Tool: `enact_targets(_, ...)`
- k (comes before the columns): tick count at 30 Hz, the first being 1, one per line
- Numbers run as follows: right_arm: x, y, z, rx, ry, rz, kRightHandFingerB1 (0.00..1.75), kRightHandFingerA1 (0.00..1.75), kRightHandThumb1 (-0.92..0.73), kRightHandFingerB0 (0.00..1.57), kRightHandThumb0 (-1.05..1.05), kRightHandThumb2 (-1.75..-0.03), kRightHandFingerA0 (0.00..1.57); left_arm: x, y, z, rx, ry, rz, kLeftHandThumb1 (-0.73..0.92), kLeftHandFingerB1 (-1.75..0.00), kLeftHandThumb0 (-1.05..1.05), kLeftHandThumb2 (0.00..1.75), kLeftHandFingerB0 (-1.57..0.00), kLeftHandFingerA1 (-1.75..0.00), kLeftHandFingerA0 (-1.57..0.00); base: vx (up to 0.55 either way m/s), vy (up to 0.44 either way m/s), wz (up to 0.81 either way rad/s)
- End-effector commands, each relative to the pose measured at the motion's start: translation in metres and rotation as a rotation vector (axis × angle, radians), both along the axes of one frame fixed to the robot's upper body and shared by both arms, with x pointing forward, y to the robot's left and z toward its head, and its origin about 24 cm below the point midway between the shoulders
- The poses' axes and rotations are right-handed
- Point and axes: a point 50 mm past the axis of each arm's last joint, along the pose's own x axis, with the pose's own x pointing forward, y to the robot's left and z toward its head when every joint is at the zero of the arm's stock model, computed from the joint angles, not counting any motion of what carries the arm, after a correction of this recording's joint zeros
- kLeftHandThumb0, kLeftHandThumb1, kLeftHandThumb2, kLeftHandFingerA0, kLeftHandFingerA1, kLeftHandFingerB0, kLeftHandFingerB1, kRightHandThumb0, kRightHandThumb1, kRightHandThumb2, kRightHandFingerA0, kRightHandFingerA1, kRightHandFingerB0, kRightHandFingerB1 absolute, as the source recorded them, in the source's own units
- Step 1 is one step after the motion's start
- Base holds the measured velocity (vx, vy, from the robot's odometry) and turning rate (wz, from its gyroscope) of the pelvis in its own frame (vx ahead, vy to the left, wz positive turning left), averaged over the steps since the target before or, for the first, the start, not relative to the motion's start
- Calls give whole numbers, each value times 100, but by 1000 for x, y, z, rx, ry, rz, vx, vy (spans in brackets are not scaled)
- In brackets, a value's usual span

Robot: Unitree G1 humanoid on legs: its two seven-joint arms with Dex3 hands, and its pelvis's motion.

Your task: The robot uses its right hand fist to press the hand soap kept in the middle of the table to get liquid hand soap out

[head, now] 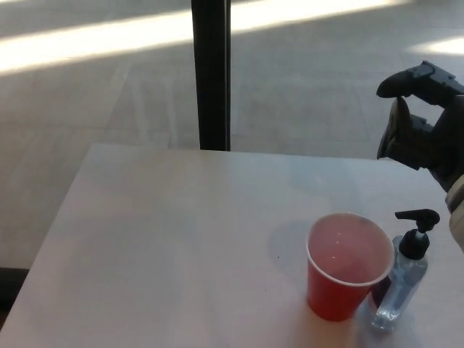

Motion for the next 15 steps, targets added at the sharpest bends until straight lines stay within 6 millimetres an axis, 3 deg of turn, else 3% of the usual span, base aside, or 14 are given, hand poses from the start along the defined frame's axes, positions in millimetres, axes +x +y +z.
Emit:
enact_targets(1,3,-5,8,-27,-25,-5,159,175,-54,77,-19,-118,96,-2,8,7,39,-16,4,46,-96,-28,100,-60,-97,-60,0,0,0)
enact_targets(2,3,-5,8,-28,-27,-2,158,175,-51,78,-25,-121,98,-3,8,6,37,-15,6,44,-94,-29,103,-57,-99,-61,0,0,0)
enact_targets(6,0,-2,17,-55,-72,-2,163,175,-40,80,-17,-137,97,-4,9,6,38,-2,0,48,-84,-27,100,-55,-89,-60,0,0,0)
enact_targets(8,-2,-1,19,-65,-80,-6,162,175,-42,78,-17,-134,96,-4,9,6,34,-6,8,51,-88,-27,97,-54,-97,-59,0,0,0)
enact_targets(15,-20,0,34,-81,-90,-36,152,175,-51,77,-18,-121,94,-9,10,4,31,-11,21,48,-94,-29,98,-59,-98,-62,0,0,0)
